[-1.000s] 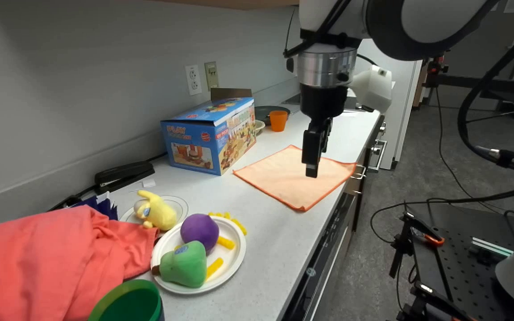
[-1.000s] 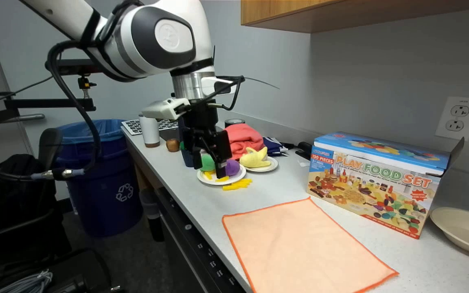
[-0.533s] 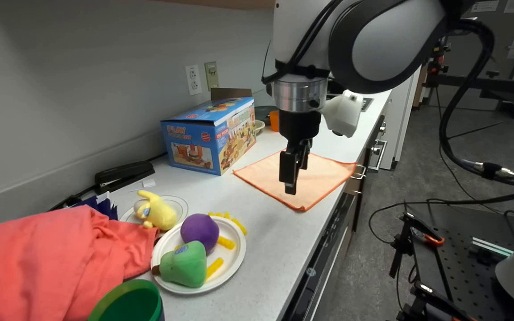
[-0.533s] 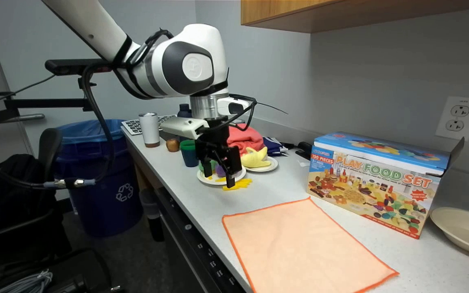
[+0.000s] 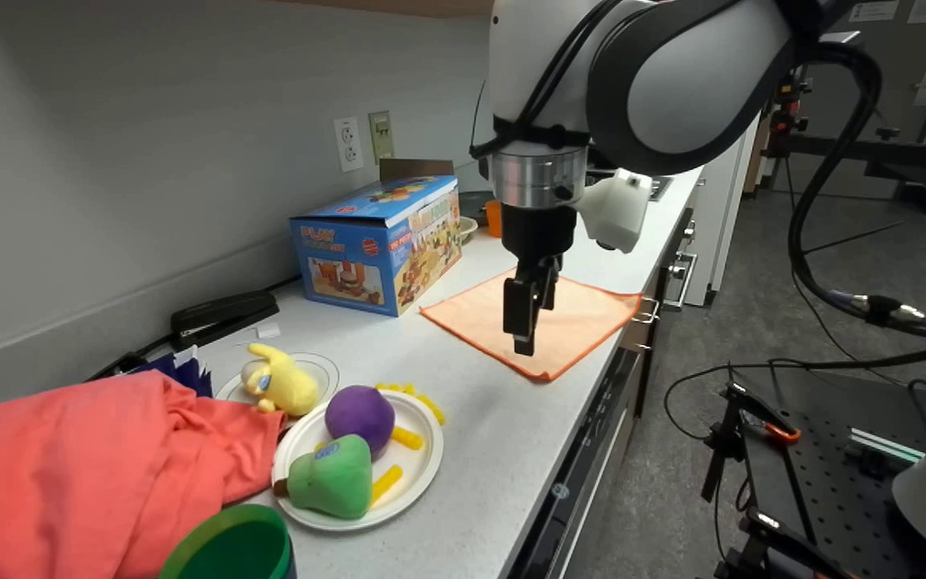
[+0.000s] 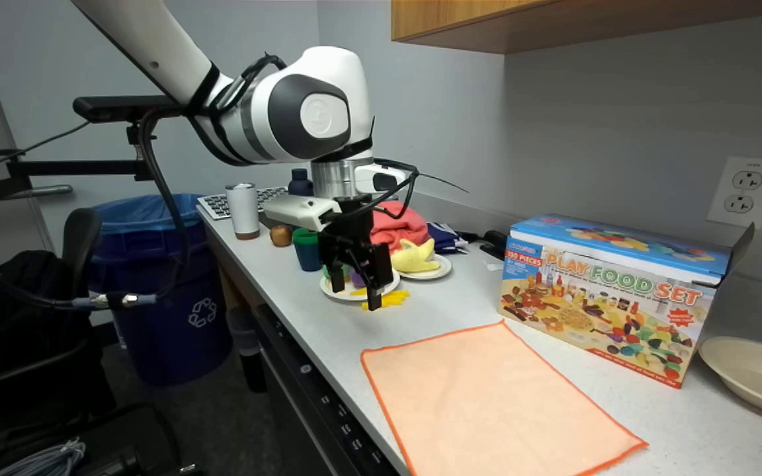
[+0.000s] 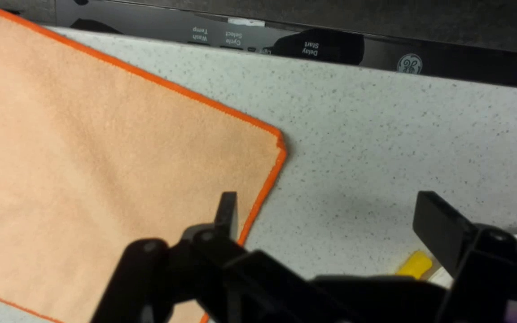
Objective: Fold the cloth on the counter
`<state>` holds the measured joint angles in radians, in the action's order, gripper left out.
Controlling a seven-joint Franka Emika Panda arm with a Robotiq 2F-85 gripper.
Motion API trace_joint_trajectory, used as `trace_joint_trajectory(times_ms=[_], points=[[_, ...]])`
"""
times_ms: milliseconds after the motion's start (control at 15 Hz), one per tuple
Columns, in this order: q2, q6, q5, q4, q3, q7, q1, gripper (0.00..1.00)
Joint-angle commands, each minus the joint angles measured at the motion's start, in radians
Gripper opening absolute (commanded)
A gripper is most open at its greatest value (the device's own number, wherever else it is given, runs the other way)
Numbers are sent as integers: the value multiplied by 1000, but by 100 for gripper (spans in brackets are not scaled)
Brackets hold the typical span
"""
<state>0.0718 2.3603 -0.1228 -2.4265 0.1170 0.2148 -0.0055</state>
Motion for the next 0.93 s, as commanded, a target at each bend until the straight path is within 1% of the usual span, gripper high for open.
trace_joint_trajectory(times_ms=[0,200,333,400,467,733,800,867], points=[[-29,30,0,-27,-19,0,19,100],[-67,67,3,-42,-23,-6,19,99],[-92,94,-3,-42,-27,-5,19,96],[-106,106,-1,-37,-30,-12,19,91],[-118,118,-4,-35,-32,-12,19,94],[-165,157,-1,-29,-45,-27,17,92],[-175,164,1,-28,-49,-31,17,87],[-183,168,3,-26,-52,-36,17,76]])
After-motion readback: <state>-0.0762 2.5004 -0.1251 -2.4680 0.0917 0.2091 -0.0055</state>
